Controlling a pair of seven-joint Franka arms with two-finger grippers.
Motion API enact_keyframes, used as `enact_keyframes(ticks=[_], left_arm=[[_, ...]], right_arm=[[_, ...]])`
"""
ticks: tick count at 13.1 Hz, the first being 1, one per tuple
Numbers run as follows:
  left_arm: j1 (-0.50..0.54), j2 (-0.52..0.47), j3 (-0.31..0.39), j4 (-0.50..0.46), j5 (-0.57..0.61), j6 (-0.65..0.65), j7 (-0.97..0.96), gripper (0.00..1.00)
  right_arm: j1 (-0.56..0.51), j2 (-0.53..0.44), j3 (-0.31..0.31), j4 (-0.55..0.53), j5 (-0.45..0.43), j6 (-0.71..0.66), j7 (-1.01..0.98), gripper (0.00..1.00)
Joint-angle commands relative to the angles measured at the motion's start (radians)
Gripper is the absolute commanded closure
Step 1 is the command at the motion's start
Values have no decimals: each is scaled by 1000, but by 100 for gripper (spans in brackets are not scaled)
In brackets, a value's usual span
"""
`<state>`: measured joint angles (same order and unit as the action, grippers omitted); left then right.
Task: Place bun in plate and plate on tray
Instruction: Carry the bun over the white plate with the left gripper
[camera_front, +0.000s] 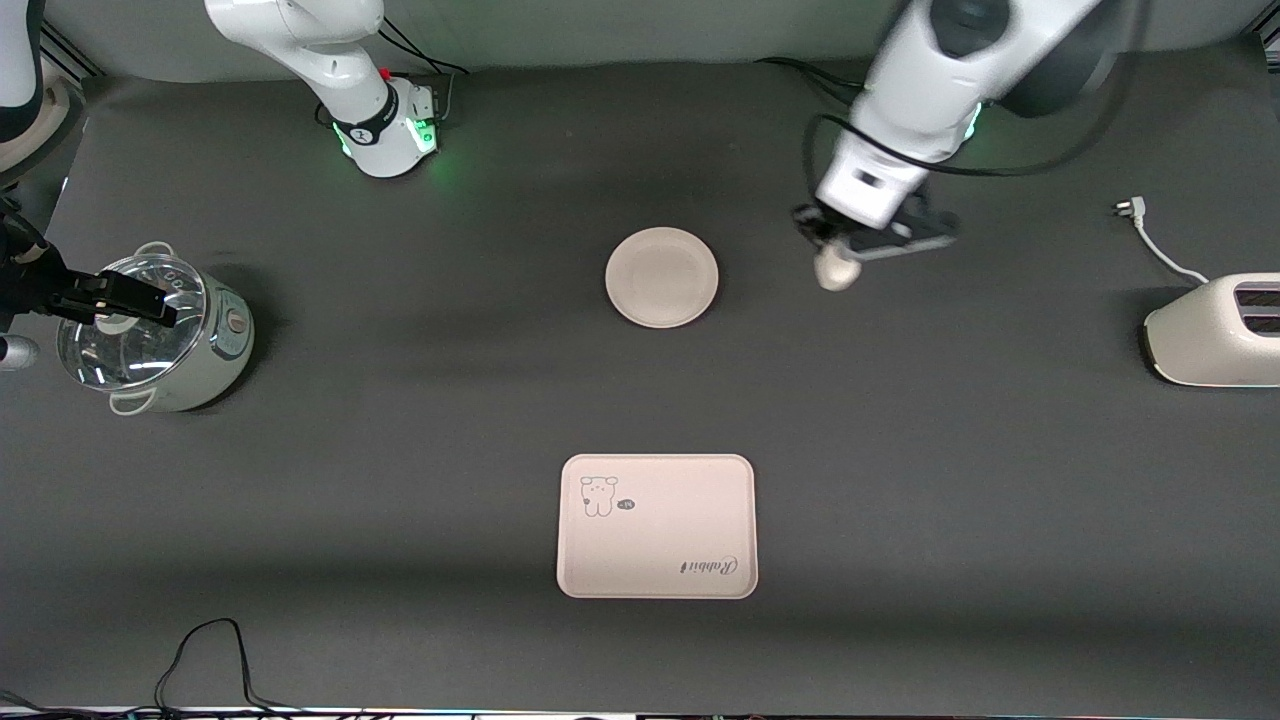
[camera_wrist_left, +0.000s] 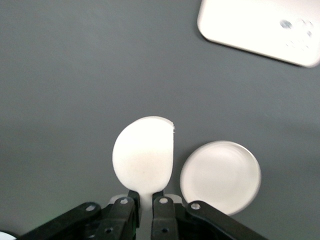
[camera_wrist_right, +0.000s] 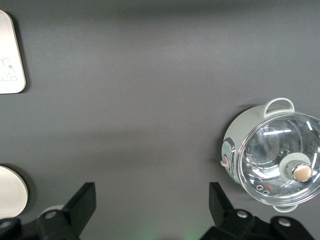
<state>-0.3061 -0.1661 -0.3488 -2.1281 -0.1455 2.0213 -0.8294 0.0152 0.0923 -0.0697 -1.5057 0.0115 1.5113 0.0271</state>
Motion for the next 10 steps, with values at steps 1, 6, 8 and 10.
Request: enact_keyframes(ticks=[1,6,8,10], left_arm=[[-39,61,-97,-9,-13,95,-146,87],[-142,287,-185,-9,24,382,-335,87],[-166,385,-185,-9,88,447,-371,87],[-186,469,-185,-9,176,502,-443,86]], right_arm=[[11,-5,-7,-8,-22,7,-18,0],[11,-5,-7,-10,-22,7,-18,0],[11,-5,-7,-14,-22,10,-18,0],[11,-5,-7,-16,-22,10,-18,0]])
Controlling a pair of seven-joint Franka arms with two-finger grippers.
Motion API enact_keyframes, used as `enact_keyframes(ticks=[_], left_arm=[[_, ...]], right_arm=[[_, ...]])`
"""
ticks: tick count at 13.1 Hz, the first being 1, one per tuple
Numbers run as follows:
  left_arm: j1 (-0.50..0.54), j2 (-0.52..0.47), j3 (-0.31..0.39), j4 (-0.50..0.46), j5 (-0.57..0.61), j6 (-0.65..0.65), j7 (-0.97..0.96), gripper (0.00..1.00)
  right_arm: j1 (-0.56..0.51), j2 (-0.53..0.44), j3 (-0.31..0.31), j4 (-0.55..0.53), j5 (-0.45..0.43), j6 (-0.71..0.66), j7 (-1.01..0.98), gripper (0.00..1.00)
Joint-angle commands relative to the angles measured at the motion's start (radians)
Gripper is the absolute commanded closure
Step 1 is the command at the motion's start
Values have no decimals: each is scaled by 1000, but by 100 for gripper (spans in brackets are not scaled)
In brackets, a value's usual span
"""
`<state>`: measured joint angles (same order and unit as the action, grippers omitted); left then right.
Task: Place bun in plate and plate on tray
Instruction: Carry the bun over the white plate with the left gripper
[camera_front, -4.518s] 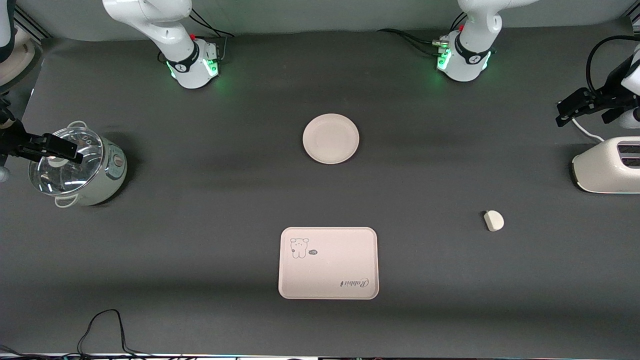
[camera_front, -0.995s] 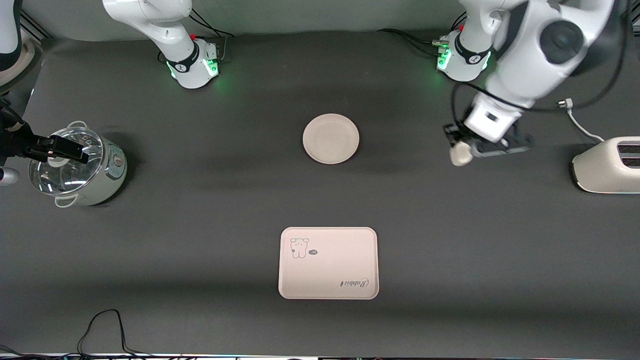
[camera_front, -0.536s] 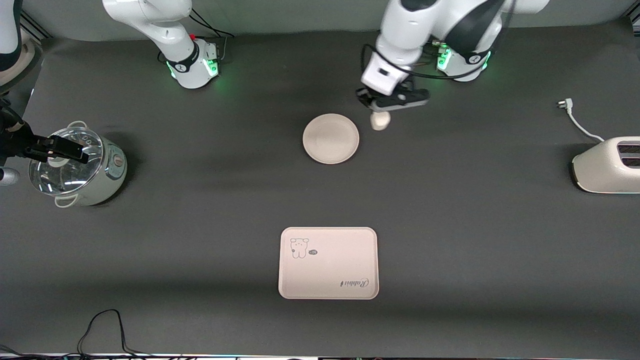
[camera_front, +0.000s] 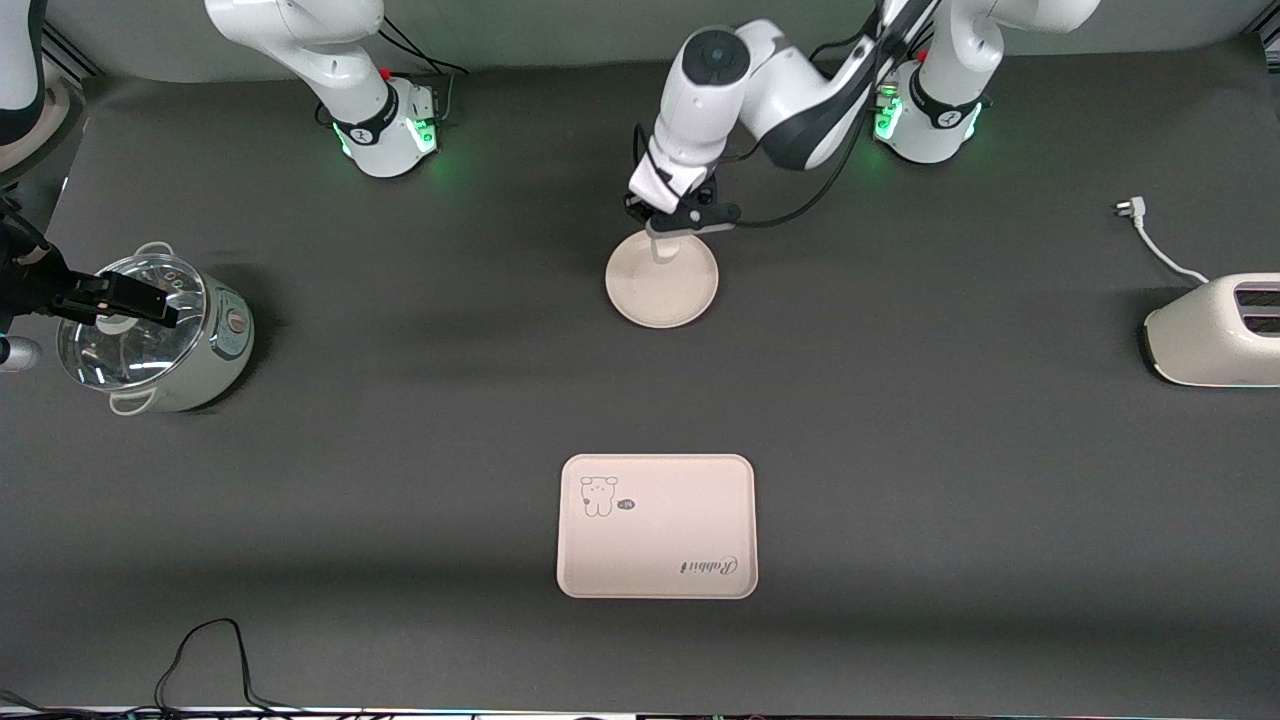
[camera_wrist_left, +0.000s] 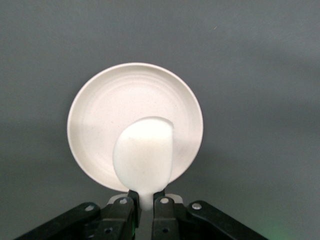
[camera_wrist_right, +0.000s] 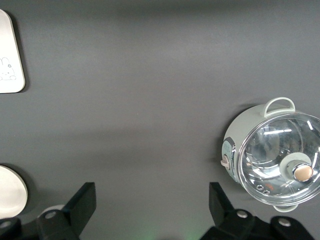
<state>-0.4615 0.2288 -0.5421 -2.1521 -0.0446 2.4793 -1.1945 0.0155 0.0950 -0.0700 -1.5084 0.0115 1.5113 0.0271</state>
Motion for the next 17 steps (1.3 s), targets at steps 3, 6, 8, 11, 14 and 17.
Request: enact_keyframes(ticks=[3,6,8,11,14,17], left_arm=[[-37,161,8,18,227,87,-195,85],[-48,208,14,24,258,89,-200,83],[-48,231,16,37,264,86,-200,83],[-49,260,19,46,267,86,-200,80],[-48,279,19,64,267,72,-198,70],[-51,288,28,70,267,70,-197,11]], right_arm=[[11,-8,-7,-15,-22,10,-18,0],[11,-9,-7,-19,-22,10,-18,0],[11,-9,-7,-18,-22,10,-18,0],[11,-9,-7,-19,-22,10,-18,0],[11,-9,-7,-19,-22,10,-18,0],[11,-9,-7,-21,-21,10,-18,0]])
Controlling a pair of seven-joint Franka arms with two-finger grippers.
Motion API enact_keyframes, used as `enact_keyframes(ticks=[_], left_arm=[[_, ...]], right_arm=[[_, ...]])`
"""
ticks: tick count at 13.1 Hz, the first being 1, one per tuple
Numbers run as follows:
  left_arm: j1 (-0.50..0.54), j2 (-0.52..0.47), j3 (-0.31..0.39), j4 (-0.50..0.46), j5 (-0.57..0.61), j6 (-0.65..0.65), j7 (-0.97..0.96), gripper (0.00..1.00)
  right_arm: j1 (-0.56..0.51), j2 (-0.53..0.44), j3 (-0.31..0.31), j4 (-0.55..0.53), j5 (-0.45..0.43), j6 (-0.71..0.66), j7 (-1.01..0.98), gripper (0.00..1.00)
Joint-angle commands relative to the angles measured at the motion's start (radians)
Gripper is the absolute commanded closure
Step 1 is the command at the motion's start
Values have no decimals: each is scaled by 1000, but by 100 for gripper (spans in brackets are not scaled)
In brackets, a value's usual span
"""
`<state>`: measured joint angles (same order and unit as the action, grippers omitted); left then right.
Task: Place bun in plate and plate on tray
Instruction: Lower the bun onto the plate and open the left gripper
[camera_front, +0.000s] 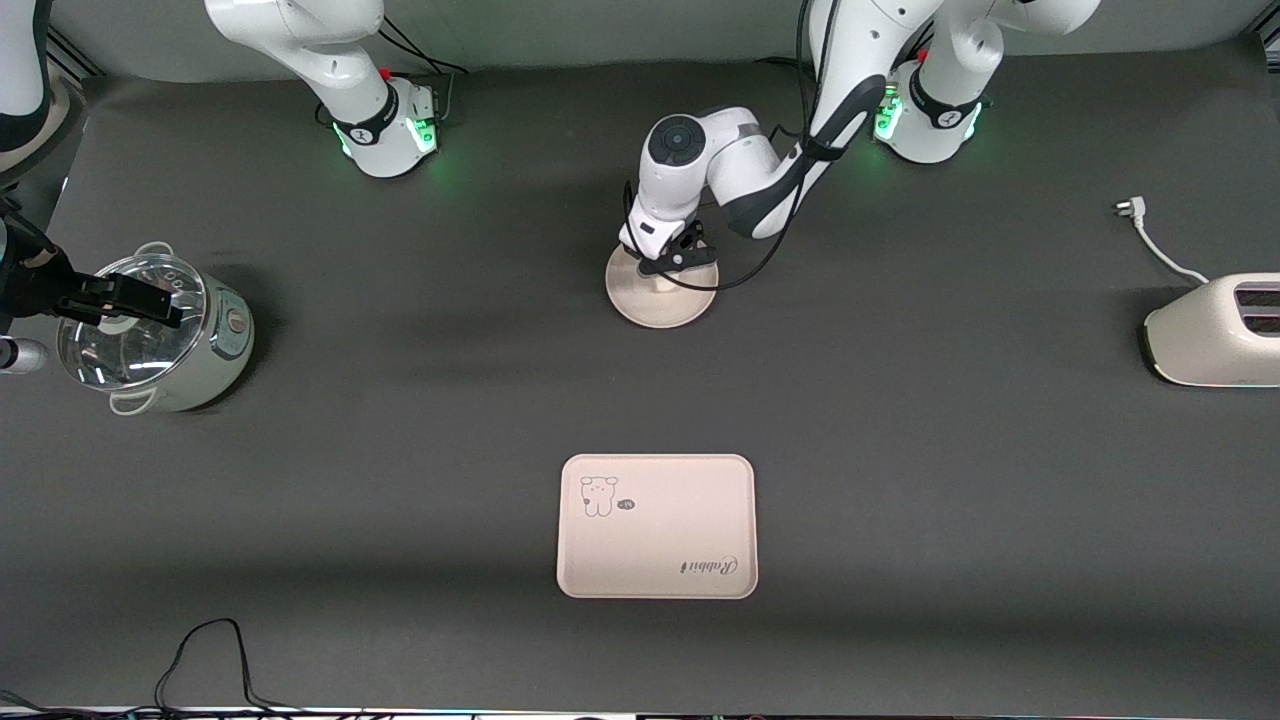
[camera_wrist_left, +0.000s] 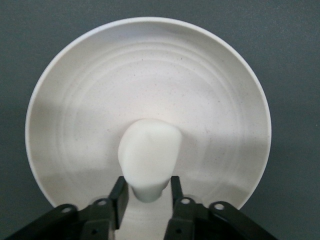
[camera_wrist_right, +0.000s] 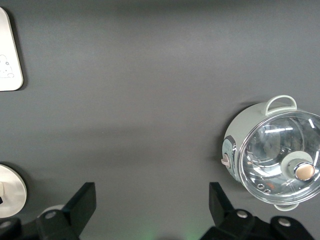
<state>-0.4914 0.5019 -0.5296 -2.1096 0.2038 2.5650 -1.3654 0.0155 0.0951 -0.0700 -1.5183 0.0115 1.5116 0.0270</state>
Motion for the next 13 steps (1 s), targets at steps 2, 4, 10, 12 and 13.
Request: enact_keyframes(ticks=[2,4,10,12,13], left_arm=[[-15,9,16,40,19,-41,-26,0],[0,-3,16,86,19,-121,-17,0],[201,-97,-44,266,-70,-417,152,0],[287,-178,-53,267,-89,-446,230,0],[331,-215,-53,275,-95,-466,274,0]], right_arm=[[11,-11,-7,-16,-19,10,-18,0],[12,-17,-7,-26,-19,10,-18,0],[30,-26,-5,-33,-10,7,-16,0],[69,-37,-5,-40,-10,7,-13,0],[93,-50,-5,-51,-8,9,-12,0]])
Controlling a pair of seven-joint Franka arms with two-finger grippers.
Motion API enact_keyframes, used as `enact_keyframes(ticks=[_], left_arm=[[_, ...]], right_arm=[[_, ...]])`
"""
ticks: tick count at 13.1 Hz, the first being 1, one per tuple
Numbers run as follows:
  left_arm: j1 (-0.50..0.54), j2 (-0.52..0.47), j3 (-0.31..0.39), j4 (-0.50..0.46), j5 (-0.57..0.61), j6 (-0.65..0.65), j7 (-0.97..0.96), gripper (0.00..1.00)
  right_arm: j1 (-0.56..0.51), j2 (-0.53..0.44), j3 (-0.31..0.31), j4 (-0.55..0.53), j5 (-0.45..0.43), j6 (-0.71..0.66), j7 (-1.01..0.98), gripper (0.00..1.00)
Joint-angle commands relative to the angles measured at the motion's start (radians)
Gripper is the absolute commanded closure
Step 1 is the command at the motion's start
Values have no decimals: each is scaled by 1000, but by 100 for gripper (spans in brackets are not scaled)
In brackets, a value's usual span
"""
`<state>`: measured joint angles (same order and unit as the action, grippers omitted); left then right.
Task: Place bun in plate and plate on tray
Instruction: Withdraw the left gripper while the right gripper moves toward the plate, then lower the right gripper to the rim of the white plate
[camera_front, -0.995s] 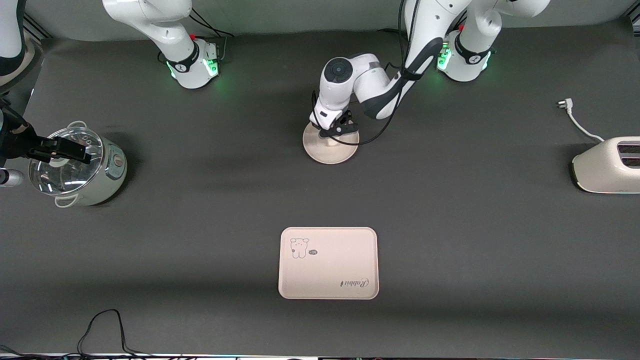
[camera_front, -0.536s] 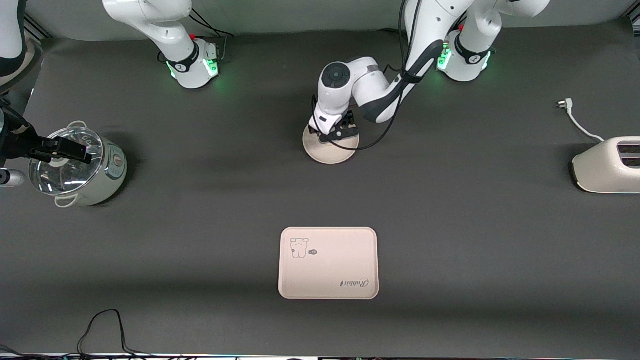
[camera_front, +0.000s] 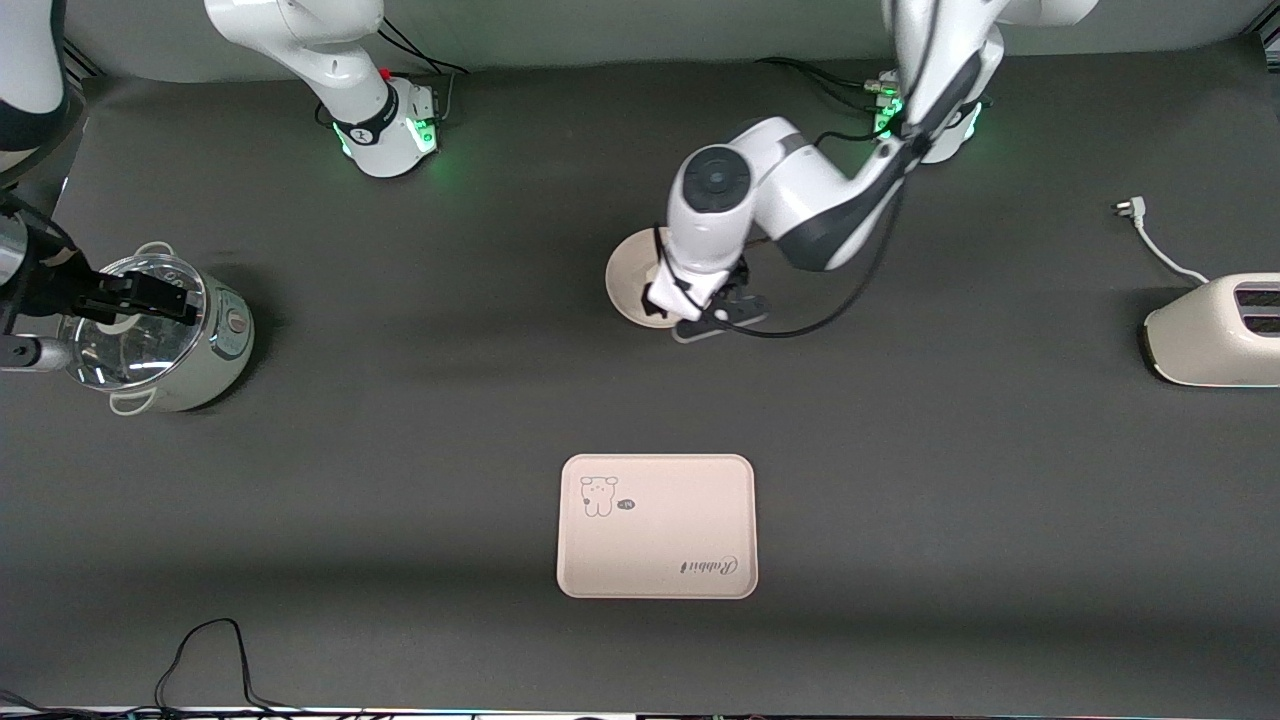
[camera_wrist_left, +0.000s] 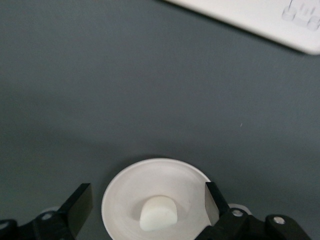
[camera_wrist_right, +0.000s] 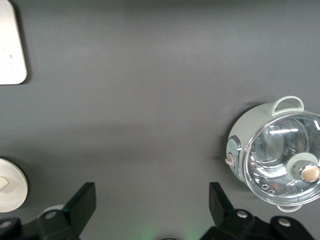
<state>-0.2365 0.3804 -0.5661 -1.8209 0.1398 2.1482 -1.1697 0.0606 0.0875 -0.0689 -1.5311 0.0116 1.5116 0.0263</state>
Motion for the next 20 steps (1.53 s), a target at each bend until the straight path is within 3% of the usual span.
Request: enact_keyframes(ticks=[1,5,9,12,13,15,16,18,20], left_arm=[[138,-125,-17,6,-57,-97,123,0],[383,-167,-9,190,-106,-456,425,0],[541,-239,-3,201,-100,-487,544,0],[660,-282,46,199,-94,-536,791,0],[640,-300,123,195,-95,-540,862,0],[451,-323,349,195,-101,-554,920,0],[375,-334,424,190,-101,-556,930,0],[329,-353,463,181,-103,-564,933,0],[316,-356,463,181,-103,-567,933,0]], right_arm=[[76,-55,-5,-56,-7,10,27,0],[270,-123,-3,-124,-4,21,277,0],[528,-167,-5,-198,22,96,573,0],[741,-158,-5,-208,22,151,815,0],[784,-155,-3,-210,24,163,851,0],[843,-157,-3,-225,34,186,888,0],[851,-163,-5,-234,68,193,889,0],[848,-167,-11,-251,137,219,874,0],[846,-167,-11,-299,140,280,870,0]])
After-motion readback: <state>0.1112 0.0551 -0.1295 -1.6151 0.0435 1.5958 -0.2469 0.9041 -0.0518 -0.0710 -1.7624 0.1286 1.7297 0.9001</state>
